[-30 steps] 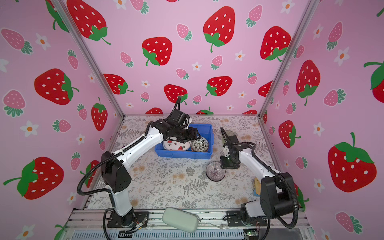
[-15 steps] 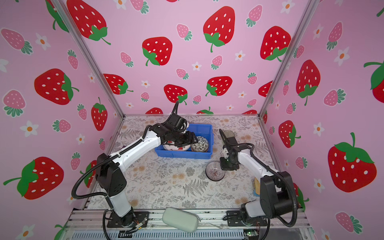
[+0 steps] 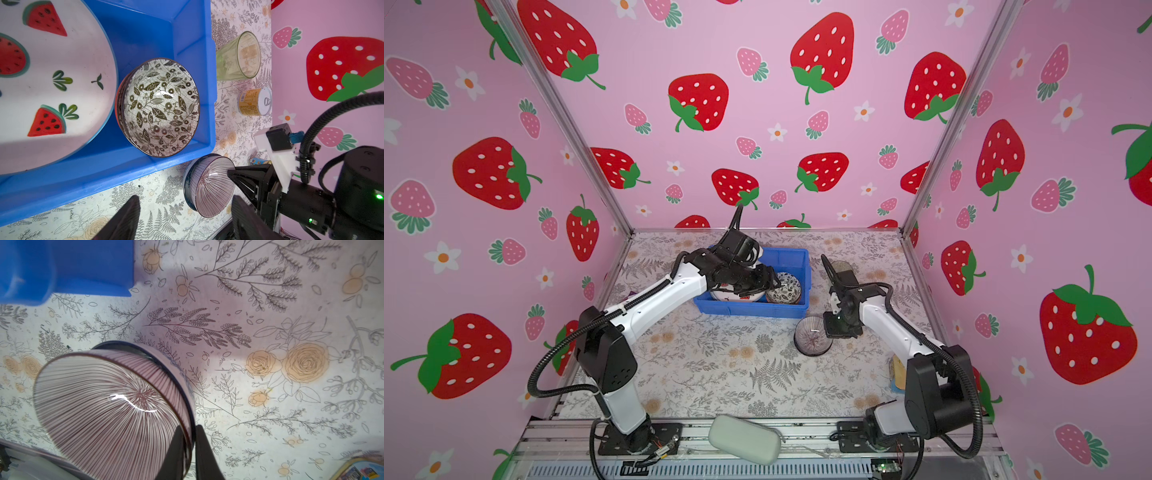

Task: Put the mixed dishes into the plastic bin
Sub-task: 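Grip the purple-striped bowl rim with the right gripper while left moves toward it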

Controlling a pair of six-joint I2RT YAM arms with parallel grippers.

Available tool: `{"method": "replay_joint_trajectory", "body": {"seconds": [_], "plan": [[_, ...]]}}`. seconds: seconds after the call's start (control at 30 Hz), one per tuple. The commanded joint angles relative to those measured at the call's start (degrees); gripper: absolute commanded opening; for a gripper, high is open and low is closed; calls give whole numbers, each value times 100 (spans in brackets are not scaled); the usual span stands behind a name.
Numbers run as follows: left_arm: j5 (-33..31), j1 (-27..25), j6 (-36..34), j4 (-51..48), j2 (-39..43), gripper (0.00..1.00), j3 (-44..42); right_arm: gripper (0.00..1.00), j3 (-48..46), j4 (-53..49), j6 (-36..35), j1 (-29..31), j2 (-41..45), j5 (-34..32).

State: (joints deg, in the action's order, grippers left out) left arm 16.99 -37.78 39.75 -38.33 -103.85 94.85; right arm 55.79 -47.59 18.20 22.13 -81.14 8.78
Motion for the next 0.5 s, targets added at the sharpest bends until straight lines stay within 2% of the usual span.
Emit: {"method": "replay_joint_trajectory", "body": {"seconds": [0.0, 0.47], "plan": [[-73, -52, 42, 1, 153, 72, -108, 12, 161, -152, -26, 19, 185, -106], [-144, -131, 42, -60, 181, 73, -222, 15, 38, -102, -83, 22, 151, -62]]}}
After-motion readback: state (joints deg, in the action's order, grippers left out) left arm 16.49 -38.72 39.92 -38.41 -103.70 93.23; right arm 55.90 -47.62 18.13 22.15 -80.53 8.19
